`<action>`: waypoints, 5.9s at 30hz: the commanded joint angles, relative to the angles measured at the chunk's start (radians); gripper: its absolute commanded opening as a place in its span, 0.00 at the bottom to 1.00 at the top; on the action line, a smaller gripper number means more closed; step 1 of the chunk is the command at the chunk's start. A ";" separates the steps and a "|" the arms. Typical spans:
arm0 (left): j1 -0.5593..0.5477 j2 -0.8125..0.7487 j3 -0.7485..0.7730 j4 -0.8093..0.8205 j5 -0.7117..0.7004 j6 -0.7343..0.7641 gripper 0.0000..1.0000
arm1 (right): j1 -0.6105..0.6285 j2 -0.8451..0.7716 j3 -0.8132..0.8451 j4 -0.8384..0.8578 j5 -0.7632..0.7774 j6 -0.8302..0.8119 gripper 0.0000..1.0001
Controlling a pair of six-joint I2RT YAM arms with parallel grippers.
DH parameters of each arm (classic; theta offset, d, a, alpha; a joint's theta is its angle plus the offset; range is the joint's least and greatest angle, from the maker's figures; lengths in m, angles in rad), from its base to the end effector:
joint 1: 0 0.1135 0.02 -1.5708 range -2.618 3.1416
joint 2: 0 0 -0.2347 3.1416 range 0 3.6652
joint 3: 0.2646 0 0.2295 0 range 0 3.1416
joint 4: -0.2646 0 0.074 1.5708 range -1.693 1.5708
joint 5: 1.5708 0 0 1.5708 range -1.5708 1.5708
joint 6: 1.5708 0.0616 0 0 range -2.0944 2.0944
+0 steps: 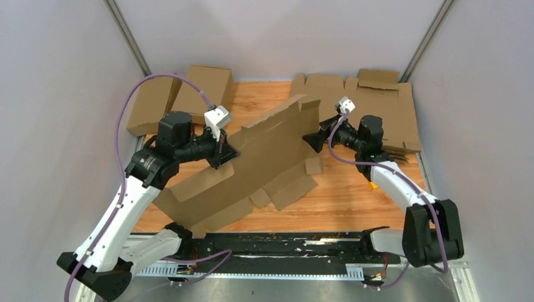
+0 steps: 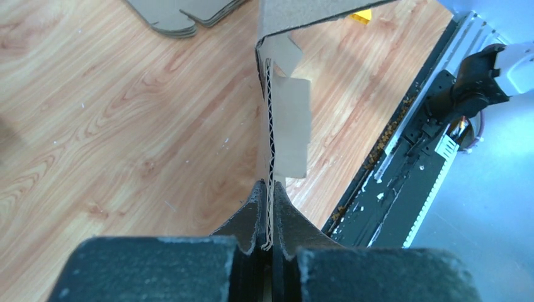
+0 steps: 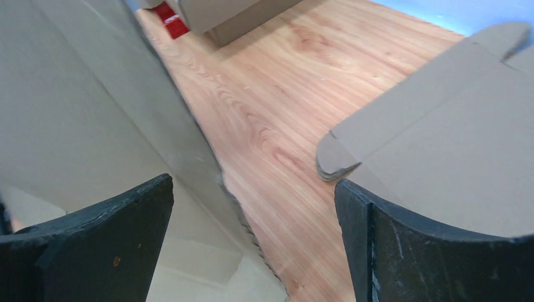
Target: Fold the paper box
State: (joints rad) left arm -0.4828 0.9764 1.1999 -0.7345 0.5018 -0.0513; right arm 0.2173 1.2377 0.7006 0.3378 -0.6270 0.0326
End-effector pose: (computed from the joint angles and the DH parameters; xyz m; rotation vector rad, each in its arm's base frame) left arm 0.1660 -0.1205 0.3530 0.7572 1.9830 -0.8434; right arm 0.2712 0.0969 0.2490 -0.6163 1.6799 0.7327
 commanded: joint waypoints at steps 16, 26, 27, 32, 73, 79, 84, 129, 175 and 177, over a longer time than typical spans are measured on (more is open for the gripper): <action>-0.004 -0.030 0.029 0.025 0.017 0.002 0.01 | -0.035 0.019 0.068 0.122 -0.403 0.049 0.53; -0.003 -0.046 -0.026 0.135 -0.105 -0.076 0.56 | 0.072 -0.208 -0.090 0.060 -0.043 -0.026 0.12; -0.003 -0.048 -0.031 0.153 -0.127 -0.096 0.65 | 0.084 -0.226 -0.099 0.045 -0.015 -0.029 0.08; -0.002 -0.054 -0.010 0.155 -0.298 -0.151 0.87 | 0.088 -0.301 -0.171 0.060 0.075 0.001 0.00; 0.469 -0.157 -0.403 0.356 -0.458 -0.317 1.00 | 0.088 -0.442 -0.260 0.016 0.299 0.058 0.00; 0.564 -0.061 -0.416 0.532 -0.252 -0.333 1.00 | 0.088 -0.405 -0.247 0.021 0.276 0.068 0.00; 0.636 0.027 -0.413 0.655 -0.165 -0.400 1.00 | 0.088 -0.374 -0.225 -0.010 0.298 0.072 0.00; 0.512 -0.071 -0.530 0.746 0.076 -0.478 0.02 | 0.088 -0.198 -0.092 -0.107 0.375 0.168 0.00; 0.438 -0.785 -0.963 0.757 0.008 -0.561 0.45 | 0.114 -0.360 -0.294 0.356 0.227 0.059 0.00; 0.437 -0.735 -0.965 0.819 0.006 -0.571 0.49 | 0.114 -0.356 -0.291 0.364 0.194 0.056 0.00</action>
State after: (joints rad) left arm -0.0418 0.1745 0.2001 0.0689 0.5472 -0.6491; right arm 0.3264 0.8928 0.4118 0.6434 -0.3775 0.1238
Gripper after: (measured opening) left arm 0.462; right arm 0.021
